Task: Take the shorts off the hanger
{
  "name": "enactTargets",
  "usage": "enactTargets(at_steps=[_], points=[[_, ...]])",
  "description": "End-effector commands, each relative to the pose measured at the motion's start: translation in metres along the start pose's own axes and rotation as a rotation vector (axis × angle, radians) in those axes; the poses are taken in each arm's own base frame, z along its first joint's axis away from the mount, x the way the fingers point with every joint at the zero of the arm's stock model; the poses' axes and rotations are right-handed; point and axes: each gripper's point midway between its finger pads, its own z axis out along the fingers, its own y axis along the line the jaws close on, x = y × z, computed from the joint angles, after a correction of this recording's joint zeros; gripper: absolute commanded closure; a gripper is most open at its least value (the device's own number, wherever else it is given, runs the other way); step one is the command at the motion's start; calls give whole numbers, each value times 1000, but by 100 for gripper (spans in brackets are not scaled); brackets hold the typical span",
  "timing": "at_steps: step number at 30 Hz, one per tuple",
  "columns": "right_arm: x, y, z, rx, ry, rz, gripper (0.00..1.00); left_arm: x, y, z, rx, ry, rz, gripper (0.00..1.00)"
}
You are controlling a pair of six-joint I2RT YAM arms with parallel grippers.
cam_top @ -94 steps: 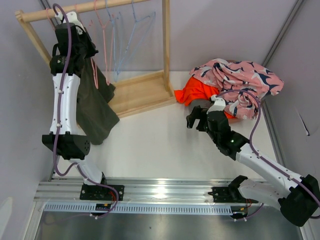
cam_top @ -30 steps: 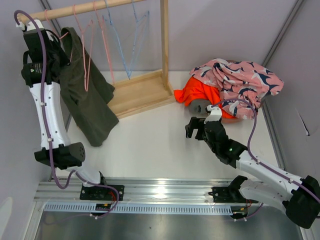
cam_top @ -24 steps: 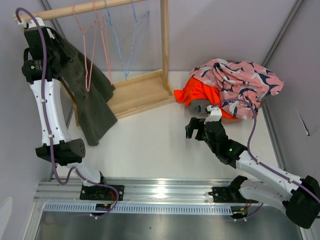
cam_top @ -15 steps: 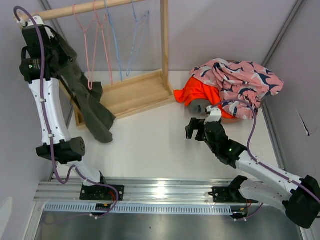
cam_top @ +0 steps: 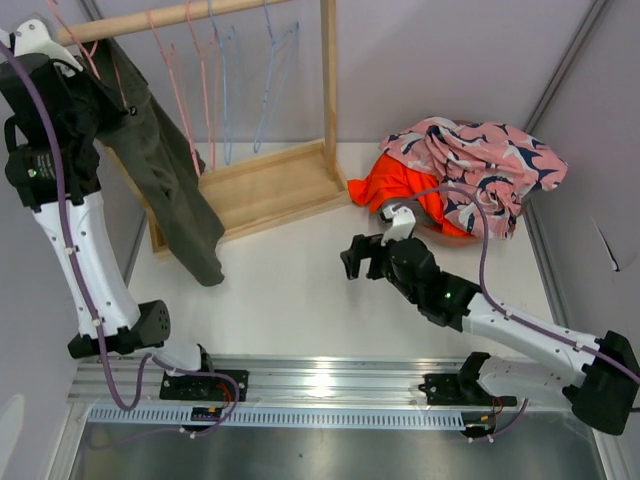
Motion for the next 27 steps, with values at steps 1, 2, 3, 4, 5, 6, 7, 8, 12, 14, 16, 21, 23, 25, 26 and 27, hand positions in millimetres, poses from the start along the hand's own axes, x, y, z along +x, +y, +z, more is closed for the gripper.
enactTargets(at_steps=[1, 2, 3, 4, 5, 6, 7, 8, 12, 14, 16, 21, 23, 25, 26, 27], points=[[-63, 67, -7, -175, -142, -16, 1, -39, -27, -48, 134, -155, -35, 100], [-66, 89, -11, -227, -144, -28, 0, -37, -31, -51, 155, -151, -36, 100], [-64, 104, -6, -252, -130, -54, 1, -22, -29, -44, 157, -106, -44, 100], [-91, 130, -12, -304, -178, -43, 0, -27, -33, -54, 174, -131, -45, 100], [-94, 157, -20, -362, -180, -58, 1, -26, -35, -57, 185, -134, -45, 100], [-88, 174, -10, -372, -162, -84, 1, -23, -36, -59, 190, -133, -48, 100], [-93, 192, -10, -399, -172, -112, 1, -15, -36, -57, 196, -111, -51, 100], [-126, 219, -21, -448, -231, -93, 1, -11, -37, -57, 202, -104, -51, 100], [-146, 308, -28, -584, -256, -127, 0, 2, -38, -56, 211, -83, -50, 100], [-131, 338, -13, -607, -228, -171, 1, 3, -40, -60, 222, -83, -50, 100], [-131, 367, -10, -644, -227, -172, 1, 3, -44, -62, 239, -80, -49, 100], [-130, 395, 7, -659, -226, -136, 1, 6, -45, -66, 248, -76, -48, 100], [-124, 402, 14, -661, -222, -124, 1, 6, -46, -69, 256, -76, -50, 100], [-120, 404, 20, -662, -225, -110, 0, 9, -48, -70, 272, -70, -57, 100], [-110, 405, 29, -652, -212, -115, 1, 9, -50, -72, 281, -70, -59, 100], [-111, 408, 33, -647, -234, -100, 0, 11, -52, -74, 292, -66, -61, 100]])
